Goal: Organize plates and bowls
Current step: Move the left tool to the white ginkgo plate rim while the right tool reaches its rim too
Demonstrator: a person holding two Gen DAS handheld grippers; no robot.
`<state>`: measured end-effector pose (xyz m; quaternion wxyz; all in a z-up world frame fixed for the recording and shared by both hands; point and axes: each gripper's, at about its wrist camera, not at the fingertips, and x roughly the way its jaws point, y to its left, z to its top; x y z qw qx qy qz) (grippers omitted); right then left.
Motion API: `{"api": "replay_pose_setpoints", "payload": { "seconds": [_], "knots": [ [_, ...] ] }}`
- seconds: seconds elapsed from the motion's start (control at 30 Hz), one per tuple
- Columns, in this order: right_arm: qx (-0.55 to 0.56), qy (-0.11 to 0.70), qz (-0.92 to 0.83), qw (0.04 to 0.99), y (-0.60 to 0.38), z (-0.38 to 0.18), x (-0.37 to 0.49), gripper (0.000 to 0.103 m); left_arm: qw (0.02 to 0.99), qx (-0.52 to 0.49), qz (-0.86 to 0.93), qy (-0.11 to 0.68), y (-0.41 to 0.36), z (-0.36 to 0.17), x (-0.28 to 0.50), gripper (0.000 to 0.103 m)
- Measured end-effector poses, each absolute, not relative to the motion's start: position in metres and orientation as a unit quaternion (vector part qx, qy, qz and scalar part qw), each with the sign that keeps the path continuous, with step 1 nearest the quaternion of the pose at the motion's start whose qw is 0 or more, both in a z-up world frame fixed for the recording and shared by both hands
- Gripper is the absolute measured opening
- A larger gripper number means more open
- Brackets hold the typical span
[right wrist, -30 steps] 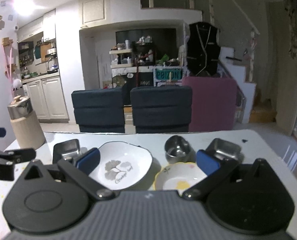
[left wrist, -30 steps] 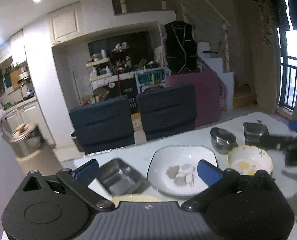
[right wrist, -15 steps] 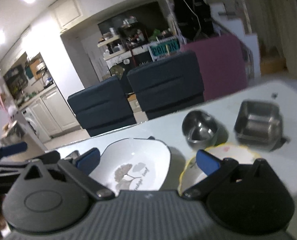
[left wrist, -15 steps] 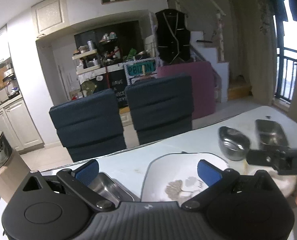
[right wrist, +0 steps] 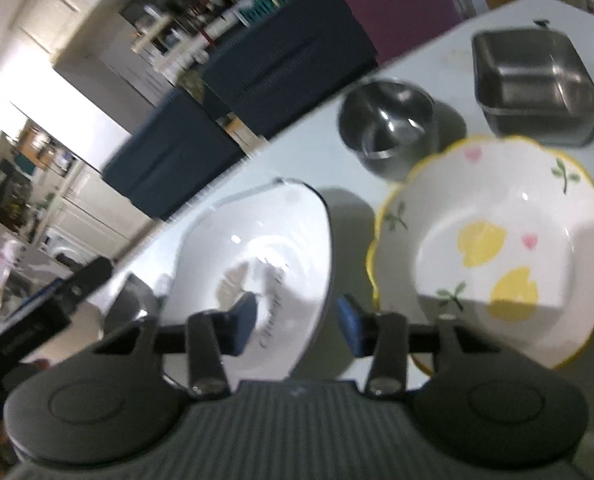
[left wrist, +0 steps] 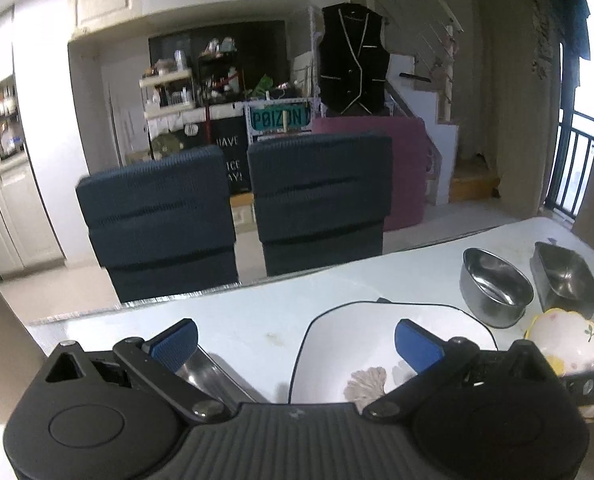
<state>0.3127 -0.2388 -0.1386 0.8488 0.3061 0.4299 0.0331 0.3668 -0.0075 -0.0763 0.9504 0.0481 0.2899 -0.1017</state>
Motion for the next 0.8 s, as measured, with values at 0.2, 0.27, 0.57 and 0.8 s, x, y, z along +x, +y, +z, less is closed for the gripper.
{"api": "replay_pose_setpoints", "payload": {
  "seconds": [0.2,0.27,0.57,0.8],
  "knots": [
    [0.242,0.462,0.032,0.853,-0.217,-0.146,0.325,0.024,0.939,-0.025,-0.119,0.321,0.012,-0.083,0.377,0.103],
    [0.215,0.467,0.021,0.857,-0.211,-0.152,0.331,0.016,0.937,-0.041,-0.123,0.323,0.017,-0.083,0.379,0.102],
    [0.114,0.442,0.007,0.890,-0.199,-0.149,0.353,0.014,0.915,-0.095,-0.167,0.354,0.021,-0.091,0.387,0.078],
    [0.102,0.441,-0.012,0.892,-0.211,-0.149,0.377,0.013,0.896,-0.092,-0.155,0.406,0.014,-0.108,0.399,0.062]
  ]
}}
